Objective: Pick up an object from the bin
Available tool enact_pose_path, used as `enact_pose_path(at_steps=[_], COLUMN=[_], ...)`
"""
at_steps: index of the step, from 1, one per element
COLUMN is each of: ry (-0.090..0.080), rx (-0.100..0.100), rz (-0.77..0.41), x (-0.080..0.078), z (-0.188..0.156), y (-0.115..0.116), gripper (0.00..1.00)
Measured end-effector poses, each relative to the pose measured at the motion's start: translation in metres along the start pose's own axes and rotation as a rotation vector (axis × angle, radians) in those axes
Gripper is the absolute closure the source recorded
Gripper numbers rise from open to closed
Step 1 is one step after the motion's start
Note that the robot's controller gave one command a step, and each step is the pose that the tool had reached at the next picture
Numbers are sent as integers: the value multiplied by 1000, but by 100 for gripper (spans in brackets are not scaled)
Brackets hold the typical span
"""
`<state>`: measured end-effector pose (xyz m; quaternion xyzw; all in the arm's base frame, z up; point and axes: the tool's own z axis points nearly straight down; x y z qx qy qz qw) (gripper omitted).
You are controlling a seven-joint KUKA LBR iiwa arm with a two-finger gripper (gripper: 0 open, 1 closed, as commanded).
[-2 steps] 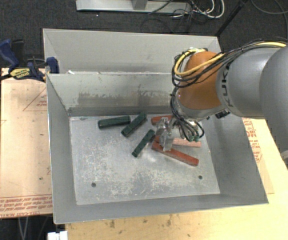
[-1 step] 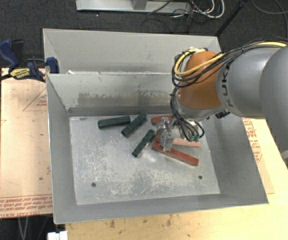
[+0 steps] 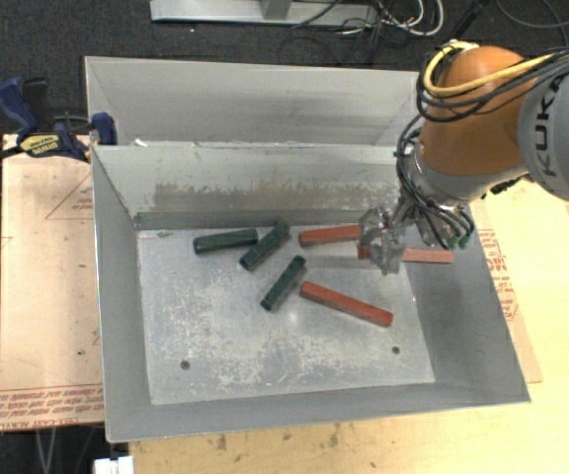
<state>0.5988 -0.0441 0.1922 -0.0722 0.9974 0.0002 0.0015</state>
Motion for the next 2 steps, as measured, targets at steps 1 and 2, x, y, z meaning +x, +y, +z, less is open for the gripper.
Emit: enact_pose_path(at_steps=[1, 2], ry=[0, 6], rx=[0, -1], rz=[0, 9], x=[0, 20], z=[0, -53], y=[0, 3], gripper=[100, 100])
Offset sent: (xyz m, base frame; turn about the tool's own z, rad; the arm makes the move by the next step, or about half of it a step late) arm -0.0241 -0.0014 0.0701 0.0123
